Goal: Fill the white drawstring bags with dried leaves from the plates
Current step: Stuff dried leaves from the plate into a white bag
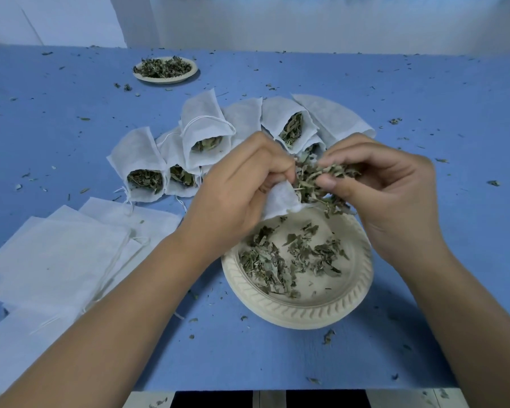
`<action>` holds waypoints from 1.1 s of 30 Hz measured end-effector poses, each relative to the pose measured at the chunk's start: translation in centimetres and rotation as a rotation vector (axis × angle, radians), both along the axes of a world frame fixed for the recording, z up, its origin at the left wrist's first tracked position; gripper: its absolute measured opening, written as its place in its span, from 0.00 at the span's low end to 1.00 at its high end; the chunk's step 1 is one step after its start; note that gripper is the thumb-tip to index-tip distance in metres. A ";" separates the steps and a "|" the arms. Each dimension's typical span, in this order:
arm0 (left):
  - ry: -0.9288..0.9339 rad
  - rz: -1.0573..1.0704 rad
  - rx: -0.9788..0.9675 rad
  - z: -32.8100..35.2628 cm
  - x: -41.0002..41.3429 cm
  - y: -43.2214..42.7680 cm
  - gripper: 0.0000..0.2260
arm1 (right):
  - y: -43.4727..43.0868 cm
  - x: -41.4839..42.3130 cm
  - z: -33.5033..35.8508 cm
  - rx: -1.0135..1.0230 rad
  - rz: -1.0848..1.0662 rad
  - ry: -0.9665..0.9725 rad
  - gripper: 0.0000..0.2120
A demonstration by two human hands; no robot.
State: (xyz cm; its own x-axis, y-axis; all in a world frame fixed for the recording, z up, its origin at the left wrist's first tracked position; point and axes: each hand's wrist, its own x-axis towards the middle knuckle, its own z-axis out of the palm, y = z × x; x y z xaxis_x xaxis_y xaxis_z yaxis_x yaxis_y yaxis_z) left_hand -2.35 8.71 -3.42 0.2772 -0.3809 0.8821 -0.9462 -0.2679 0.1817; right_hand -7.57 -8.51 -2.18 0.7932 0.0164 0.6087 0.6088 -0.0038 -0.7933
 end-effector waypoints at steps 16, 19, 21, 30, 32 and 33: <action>0.030 -0.057 0.044 -0.1 -0.2 -0.2 0.10 | 0.2 0.0 -0.9 -0.473 -0.156 -0.237 0.05; 0.040 -0.062 0.101 -0.1 -0.2 -0.1 0.09 | 0.6 0.2 -1.2 -0.652 -0.161 -0.251 0.05; 0.040 -0.026 0.105 0.1 0.0 0.0 0.09 | 0.2 0.2 -1.1 -0.683 -0.105 -0.216 0.06; 0.033 -0.067 0.077 0.2 -0.4 0.0 0.09 | 0.5 -0.2 -1.2 -0.967 -0.078 -0.189 0.18; 0.038 -0.051 0.060 0.3 -0.3 0.0 0.10 | 0.0 0.0 -0.8 -0.797 -0.032 -0.096 0.18; 0.035 -0.022 0.033 0.4 -0.2 0.1 0.10 | -0.5 0.1 -0.4 -0.636 -0.044 -0.080 0.19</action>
